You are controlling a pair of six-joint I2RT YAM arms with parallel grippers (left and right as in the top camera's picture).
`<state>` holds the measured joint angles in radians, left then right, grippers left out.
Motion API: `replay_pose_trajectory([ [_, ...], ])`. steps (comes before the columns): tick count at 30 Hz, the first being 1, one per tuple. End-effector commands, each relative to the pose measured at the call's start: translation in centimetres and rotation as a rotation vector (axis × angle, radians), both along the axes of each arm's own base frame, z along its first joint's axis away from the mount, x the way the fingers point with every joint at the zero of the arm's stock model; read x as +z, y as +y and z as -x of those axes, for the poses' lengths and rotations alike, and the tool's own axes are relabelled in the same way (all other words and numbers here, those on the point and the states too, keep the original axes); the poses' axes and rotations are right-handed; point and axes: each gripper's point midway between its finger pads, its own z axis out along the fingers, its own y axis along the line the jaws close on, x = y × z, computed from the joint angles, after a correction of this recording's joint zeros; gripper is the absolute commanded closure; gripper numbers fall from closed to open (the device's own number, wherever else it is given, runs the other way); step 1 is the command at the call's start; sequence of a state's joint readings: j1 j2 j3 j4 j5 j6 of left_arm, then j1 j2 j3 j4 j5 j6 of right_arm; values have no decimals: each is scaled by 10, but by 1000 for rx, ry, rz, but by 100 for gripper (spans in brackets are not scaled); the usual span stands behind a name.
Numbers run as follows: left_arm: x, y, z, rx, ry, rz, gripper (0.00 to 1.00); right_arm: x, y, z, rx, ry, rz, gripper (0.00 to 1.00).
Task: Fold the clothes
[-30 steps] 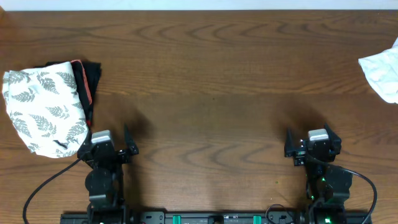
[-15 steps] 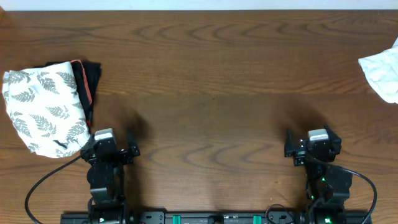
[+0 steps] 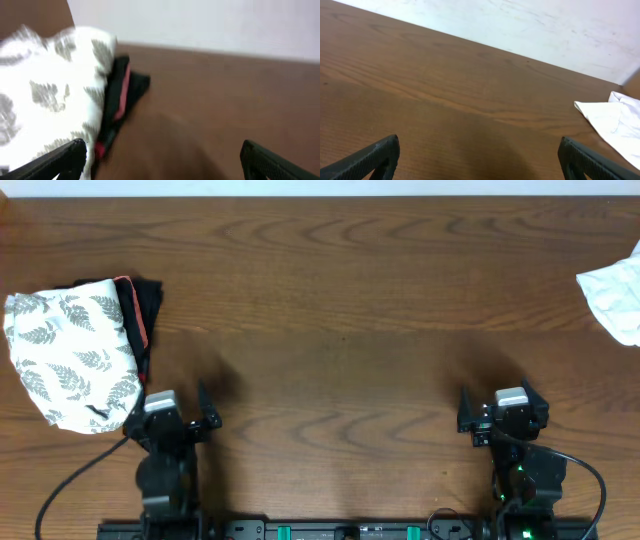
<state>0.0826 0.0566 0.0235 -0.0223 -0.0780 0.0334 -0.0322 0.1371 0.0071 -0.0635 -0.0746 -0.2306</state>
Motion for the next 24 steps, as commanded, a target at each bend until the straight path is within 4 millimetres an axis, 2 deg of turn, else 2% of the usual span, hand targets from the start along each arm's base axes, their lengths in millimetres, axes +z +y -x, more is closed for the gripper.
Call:
replay_pose_trajectory([
  [1,-6,3,3,18,3,0,2,0,0,0,-1,0,-10,1],
  [10,-7,2,3,10,8,2,2,0,0,0,-1,0,-10,1],
  [12,-8,-10,1,-46,10,10,2,0,0,0,-1,0,-10,1],
  [15,-9,-40,-1,-191,7,75,2,0,0,0,-1,0,-10,1],
  [18,-9,-53,-1,-235,4,115,2,0,0,0,-1,0,-10,1],
  [24,-8,-46,-1,-207,1,115,2,0,0,0,-1,0,-10,1],
])
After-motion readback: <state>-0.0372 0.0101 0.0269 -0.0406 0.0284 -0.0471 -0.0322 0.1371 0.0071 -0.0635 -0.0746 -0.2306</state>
